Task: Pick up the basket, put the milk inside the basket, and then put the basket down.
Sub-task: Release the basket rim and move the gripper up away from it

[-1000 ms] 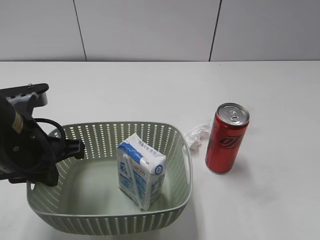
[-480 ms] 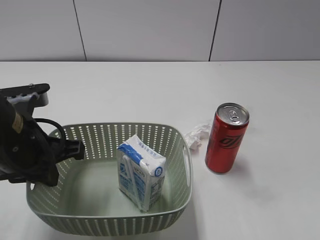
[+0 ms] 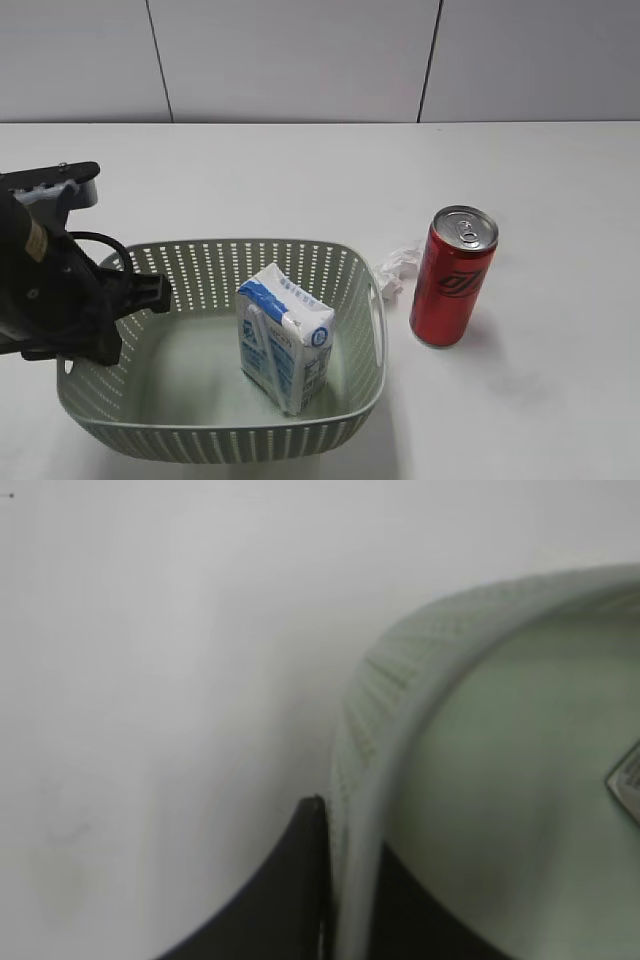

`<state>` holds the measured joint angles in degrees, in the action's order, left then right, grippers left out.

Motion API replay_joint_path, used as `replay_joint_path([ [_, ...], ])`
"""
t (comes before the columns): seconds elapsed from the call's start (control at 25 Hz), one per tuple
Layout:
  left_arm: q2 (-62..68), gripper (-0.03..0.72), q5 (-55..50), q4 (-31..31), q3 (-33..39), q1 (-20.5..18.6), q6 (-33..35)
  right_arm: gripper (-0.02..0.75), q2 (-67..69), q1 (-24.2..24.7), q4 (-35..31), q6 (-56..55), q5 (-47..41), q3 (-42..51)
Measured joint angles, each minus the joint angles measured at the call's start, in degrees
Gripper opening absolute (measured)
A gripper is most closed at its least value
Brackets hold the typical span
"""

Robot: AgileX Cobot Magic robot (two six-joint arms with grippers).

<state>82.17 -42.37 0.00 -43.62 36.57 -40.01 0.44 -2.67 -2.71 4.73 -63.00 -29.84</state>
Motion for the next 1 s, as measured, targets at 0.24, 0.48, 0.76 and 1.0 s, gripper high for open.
replay_joint_path([
  [0.24,0.0,0.001,0.0,0.3,0.0,-3.8,1.4,0.592,-0.7,0.0,-0.1,0.0,0.7,3.5],
  [0.48,0.0,0.001,0.5,0.5,-1.3,-5.6,3.6,0.592,-0.7,0.0,-0.1,0.0,6.6,5.3],
  [0.76,2.5,0.001,0.6,1.7,-10.0,-7.9,6.4,0.592,-0.7,0.0,-0.1,0.0,8.5,6.0],
  [1.0,11.4,0.001,-0.3,2.0,-22.0,-10.5,9.9,0.592,-0.7,0.0,-0.1,0.0,8.6,6.0],
])
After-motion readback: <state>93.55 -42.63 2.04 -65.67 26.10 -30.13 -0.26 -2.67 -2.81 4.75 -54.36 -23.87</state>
